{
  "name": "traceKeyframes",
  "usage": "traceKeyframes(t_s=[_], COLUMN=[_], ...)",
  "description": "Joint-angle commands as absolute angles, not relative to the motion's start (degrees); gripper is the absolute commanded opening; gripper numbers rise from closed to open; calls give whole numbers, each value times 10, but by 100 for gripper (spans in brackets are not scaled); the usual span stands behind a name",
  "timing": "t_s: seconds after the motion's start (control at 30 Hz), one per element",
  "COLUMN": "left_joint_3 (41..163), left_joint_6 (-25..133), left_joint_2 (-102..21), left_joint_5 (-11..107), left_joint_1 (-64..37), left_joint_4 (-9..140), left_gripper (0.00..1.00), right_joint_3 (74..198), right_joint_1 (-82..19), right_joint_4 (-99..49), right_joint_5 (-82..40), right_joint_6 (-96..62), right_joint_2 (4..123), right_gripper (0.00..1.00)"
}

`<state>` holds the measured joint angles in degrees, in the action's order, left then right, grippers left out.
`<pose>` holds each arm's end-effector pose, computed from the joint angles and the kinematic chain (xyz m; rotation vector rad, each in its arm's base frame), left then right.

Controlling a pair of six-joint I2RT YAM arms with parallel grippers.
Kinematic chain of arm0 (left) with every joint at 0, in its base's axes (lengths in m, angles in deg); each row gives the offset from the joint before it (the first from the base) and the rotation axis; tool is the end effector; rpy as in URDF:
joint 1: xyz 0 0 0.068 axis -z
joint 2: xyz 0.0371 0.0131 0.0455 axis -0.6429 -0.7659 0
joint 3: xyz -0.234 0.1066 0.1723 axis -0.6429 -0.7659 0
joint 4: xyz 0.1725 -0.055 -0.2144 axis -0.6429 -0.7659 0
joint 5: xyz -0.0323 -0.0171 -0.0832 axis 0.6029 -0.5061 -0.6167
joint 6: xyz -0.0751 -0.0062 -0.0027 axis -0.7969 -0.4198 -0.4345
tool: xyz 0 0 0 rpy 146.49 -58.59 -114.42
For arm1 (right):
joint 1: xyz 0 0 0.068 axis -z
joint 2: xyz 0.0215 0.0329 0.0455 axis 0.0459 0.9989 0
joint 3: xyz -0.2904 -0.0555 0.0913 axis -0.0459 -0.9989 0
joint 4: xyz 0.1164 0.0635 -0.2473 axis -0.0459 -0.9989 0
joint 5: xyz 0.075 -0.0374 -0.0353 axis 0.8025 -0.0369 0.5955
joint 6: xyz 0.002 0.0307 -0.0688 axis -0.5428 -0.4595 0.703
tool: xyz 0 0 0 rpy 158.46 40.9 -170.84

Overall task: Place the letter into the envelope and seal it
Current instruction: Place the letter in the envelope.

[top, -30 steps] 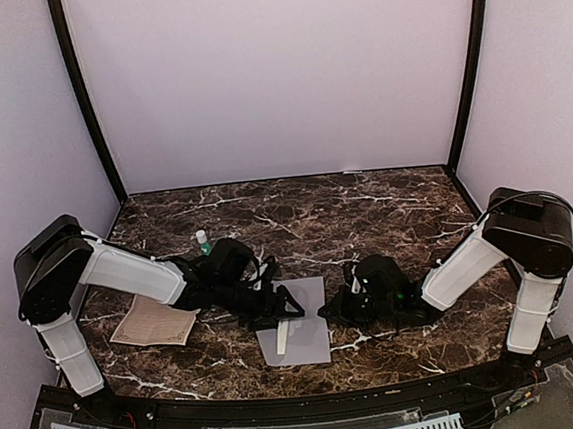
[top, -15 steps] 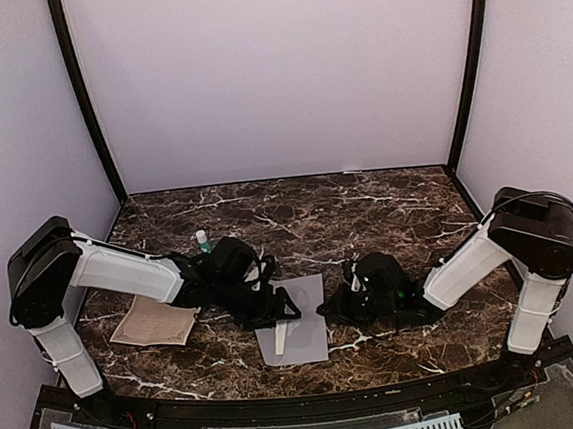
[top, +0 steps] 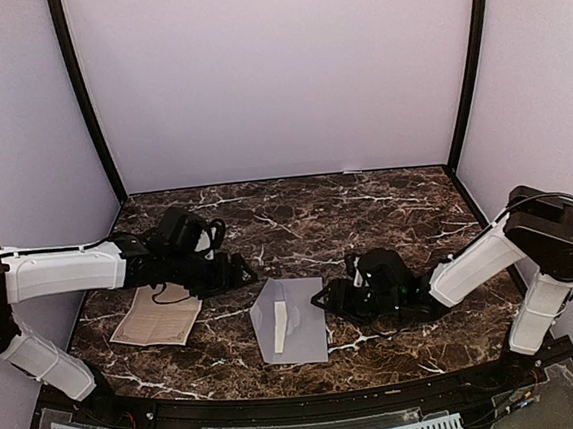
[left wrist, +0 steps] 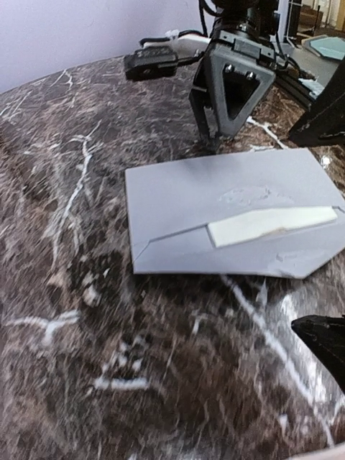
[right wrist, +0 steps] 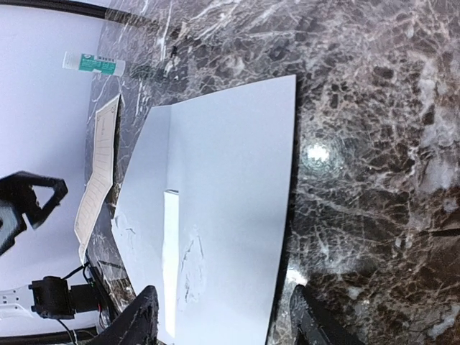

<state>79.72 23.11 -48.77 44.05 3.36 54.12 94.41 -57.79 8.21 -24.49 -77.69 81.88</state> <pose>0.2376 -0.2432 0.2228 0.1428 2.5162 -0.9453 0.1958 0.2898 0.1201 0.2123 2.4431 1.2207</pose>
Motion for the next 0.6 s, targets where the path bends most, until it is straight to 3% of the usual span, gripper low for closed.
traceKeyframes(t_s=[0.0, 0.23, 0.57], left_joint_3=[785, 725, 603], left_joint_6=[292, 286, 192], left_joint_2=[-424, -325, -175], left_joint_5=[492, 542, 515], left_joint_1=[-23, -143, -425], left_joint_4=[472, 397, 352], left_gripper=[81, 93, 98], right_joint_3=[952, 958, 942], right_joint_1=[-573, -560, -546], right_joint_4=[25, -57, -73], right_joint_5=[-280, -354, -378], right_joint_6=[-740, -672, -630], right_joint_2=[775, 696, 630], right_gripper=[66, 88, 92])
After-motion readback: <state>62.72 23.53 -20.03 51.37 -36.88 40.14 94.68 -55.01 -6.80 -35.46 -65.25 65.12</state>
